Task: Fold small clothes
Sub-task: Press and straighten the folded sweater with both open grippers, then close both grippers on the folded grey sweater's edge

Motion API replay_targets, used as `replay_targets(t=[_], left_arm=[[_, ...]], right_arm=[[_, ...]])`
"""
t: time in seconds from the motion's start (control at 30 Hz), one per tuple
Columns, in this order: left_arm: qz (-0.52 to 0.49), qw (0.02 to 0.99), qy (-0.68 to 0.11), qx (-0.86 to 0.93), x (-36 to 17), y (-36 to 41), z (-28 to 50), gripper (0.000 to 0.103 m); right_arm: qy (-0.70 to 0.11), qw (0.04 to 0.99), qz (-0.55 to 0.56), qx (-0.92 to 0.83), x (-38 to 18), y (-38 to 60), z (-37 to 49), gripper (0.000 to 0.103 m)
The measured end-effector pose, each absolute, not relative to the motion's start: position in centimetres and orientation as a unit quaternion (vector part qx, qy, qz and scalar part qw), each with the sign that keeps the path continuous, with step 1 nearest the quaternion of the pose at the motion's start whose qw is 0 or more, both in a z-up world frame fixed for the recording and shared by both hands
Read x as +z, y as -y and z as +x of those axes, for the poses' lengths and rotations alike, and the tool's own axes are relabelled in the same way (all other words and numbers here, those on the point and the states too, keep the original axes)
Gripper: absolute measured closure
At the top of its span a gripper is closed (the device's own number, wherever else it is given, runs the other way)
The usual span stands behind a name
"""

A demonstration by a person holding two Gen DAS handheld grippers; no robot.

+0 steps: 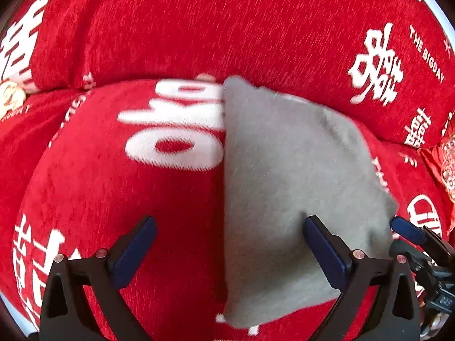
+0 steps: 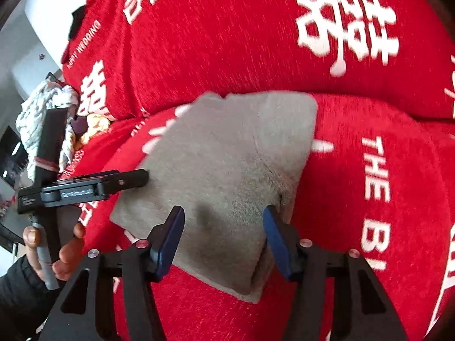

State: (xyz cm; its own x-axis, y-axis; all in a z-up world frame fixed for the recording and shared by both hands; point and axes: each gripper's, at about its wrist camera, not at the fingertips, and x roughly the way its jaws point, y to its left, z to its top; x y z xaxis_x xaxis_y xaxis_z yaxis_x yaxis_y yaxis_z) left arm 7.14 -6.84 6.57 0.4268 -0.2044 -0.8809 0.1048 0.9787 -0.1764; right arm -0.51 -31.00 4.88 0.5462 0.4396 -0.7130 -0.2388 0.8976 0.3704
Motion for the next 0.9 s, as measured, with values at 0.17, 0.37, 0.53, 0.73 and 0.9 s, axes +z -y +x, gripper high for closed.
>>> replay_targets(t=[0.17,0.37,0.53,0.73,0.9], left_arm=[[0.002,0.839,-0.539,-0.076,6.4,9.8,10.6,0.000],[0.034,0.820,-0.567,-0.073,4.1,12.3,13.7,0.000],[0.033,0.815,-0.572,-0.086,3.4,12.7,14.8,0.000],[0.038,0.820,-0.563,-0.096,4.6,12.0,13.6,0.000],[0.024,0.829,-0.539,-0.143,6.7,10.1,11.1,0.000]], right_arm=[[-0.445,0.865,0.122,0.197,5.7,31.3,4.0,0.038],[-0.512,0.826,0.143,0.186,1.3,32.1,10.6,0.038],[-0.515,0.833,0.145,0.140,0.7,33.5,12.9,0.038],[-0.482,0.853,0.155,0.123,3.0,35.4,9.2,0.032],[-0.459,0.857,0.198,0.126,4.3,38.3,5.2,0.023]])
